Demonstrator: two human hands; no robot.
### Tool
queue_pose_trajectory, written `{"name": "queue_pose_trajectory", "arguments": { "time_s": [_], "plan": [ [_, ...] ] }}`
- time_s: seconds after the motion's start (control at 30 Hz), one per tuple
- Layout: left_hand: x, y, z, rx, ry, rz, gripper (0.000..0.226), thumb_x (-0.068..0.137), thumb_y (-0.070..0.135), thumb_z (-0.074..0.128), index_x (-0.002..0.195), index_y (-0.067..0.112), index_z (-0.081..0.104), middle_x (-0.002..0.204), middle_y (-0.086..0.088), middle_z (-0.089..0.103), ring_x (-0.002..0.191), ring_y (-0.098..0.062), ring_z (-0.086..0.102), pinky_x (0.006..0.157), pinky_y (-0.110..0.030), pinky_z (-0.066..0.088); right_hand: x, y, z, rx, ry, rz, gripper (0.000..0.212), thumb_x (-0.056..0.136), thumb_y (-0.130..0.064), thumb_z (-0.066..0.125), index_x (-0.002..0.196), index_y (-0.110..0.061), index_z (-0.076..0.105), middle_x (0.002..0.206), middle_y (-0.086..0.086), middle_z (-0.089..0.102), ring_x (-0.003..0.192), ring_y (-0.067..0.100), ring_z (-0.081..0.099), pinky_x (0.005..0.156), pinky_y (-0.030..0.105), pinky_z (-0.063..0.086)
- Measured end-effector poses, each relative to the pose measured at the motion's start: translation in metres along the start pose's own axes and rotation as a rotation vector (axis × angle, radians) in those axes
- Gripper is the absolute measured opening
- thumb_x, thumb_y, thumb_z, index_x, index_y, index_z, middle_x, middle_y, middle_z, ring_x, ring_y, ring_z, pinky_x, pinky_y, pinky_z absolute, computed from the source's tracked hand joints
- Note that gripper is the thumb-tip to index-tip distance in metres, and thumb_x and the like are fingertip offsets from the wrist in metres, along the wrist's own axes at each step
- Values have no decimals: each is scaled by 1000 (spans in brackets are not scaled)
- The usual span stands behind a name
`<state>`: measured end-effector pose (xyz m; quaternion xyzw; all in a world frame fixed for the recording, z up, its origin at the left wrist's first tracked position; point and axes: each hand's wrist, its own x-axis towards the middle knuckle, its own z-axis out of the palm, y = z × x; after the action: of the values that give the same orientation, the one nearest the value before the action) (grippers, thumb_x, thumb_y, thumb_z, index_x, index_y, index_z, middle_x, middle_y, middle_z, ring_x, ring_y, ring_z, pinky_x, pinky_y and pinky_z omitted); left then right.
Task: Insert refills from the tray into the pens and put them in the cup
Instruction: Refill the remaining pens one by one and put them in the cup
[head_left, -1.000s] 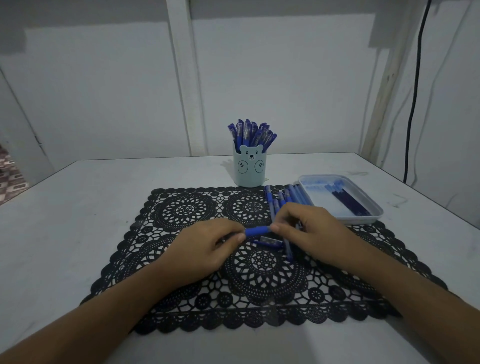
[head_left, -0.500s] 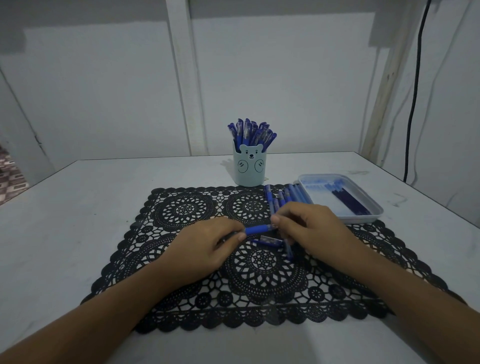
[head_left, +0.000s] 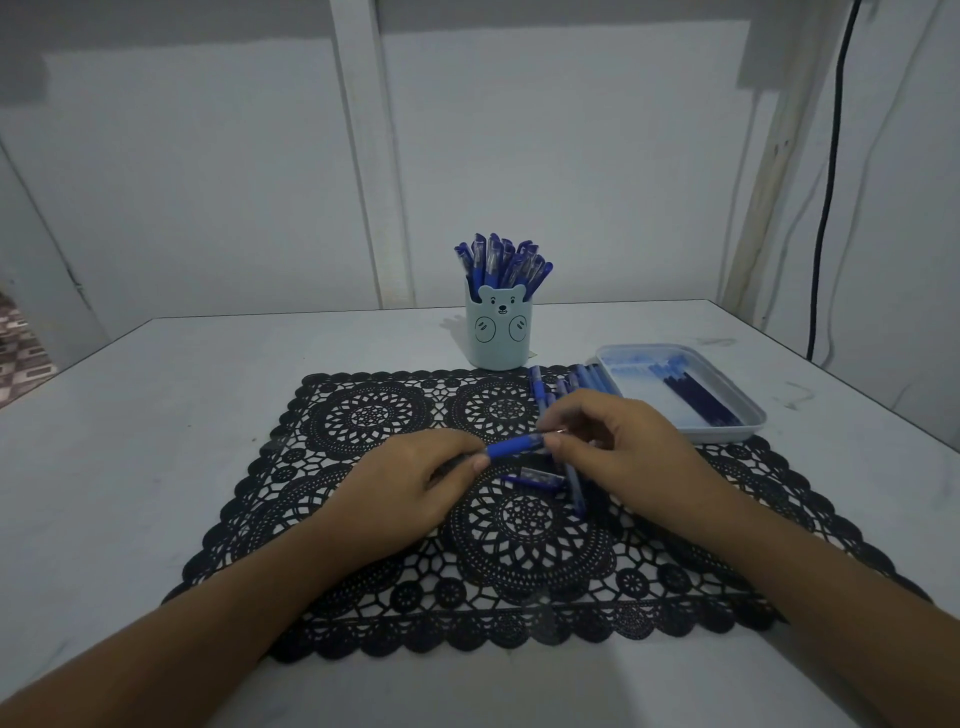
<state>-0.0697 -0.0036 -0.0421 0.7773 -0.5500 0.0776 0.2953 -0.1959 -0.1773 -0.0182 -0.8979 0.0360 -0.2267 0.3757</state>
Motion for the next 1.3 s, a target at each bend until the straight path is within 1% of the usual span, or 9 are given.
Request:
{"name": "queue_pose_trajectory", "arguments": {
  "time_s": [0.1, 0.27, 0.37, 0.53, 0.7, 0.87, 0.97, 1.17, 1.3],
  "plan": [
    [0, 1, -1, -30, 6, -22, 39, 86, 52, 37, 101, 28, 63, 76, 13, 61, 72, -6, 55, 58, -18, 42, 0, 0, -1, 75, 37, 7, 22, 86, -11, 60, 84, -33, 60, 81, -11, 64, 76, -5, 57, 68, 6, 42],
    [0, 2, -2, -69, 24, -57, 17, 92, 31, 48, 97, 25, 64, 65, 14, 57, 64, -7, 53, 53, -14, 36, 1, 0, -6, 172, 55, 27, 16, 86, -6, 60, 89, -21, 64, 77, 6, 63, 60, -2, 52, 57, 10, 43],
    [0, 2, -2, -69, 26, -66, 16, 92, 32, 49, 96, 27, 64, 64, 16, 56, 63, -6, 52, 53, -14, 37, 1, 1, -6, 232, 71, 73, 12, 88, -10, 57, 88, -19, 64, 79, 10, 65, 66, 15, 59, 59, 21, 52],
    [0, 2, -2, -49, 19, -75, 19, 87, 41, 44, 95, 34, 60, 66, 16, 57, 66, -6, 53, 52, -16, 37, 2, 1, -10, 345, 15, 149, 14, 91, -3, 49, 85, -12, 59, 73, 1, 63, 62, -1, 60, 59, 14, 49],
    [-2, -1, -1, 35, 20, -33, 45, 82, 57, 30, 100, 32, 63, 73, 24, 56, 73, 4, 52, 53, -10, 32, 0, 0, -13, -19, -103, 75, 23, 87, -9, 54, 80, -30, 58, 74, -12, 59, 62, -6, 53, 63, 11, 45],
    [-1, 1, -1, 61, 31, -33, 37, 85, 51, 36, 100, 30, 63, 71, 25, 53, 74, 6, 52, 52, -10, 33, -1, -1, -16, -131, -59, 18, 24, 85, -17, 62, 74, -38, 54, 67, -14, 59, 62, 5, 55, 61, 20, 46],
    [-2, 1, -1, 61, 30, -26, 36, 85, 50, 37, 99, 30, 63, 71, 26, 52, 71, 8, 51, 51, -9, 32, -1, 0, -17, -169, -66, -13, 19, 86, -21, 60, 75, -37, 58, 65, -12, 59, 60, 12, 54, 60, 25, 45],
    [-2, -1, 0, 75, 12, -6, 46, 83, 55, 28, 102, 31, 62, 81, 20, 59, 74, 6, 51, 56, -12, 35, 0, 0, -24, -138, -157, -11, 15, 89, -20, 57, 84, -31, 66, 58, -30, 57, 51, -3, 49, 53, 9, 37],
    [-2, 0, 0, 93, -11, -1, 48, 83, 56, 25, 104, 32, 61, 81, 23, 56, 74, 10, 49, 56, -9, 32, -1, -2, -25, -130, -223, 17, 20, 91, -20, 53, 87, -36, 64, 54, -22, 57, 46, 2, 43, 49, 11, 34]
  ]
}}
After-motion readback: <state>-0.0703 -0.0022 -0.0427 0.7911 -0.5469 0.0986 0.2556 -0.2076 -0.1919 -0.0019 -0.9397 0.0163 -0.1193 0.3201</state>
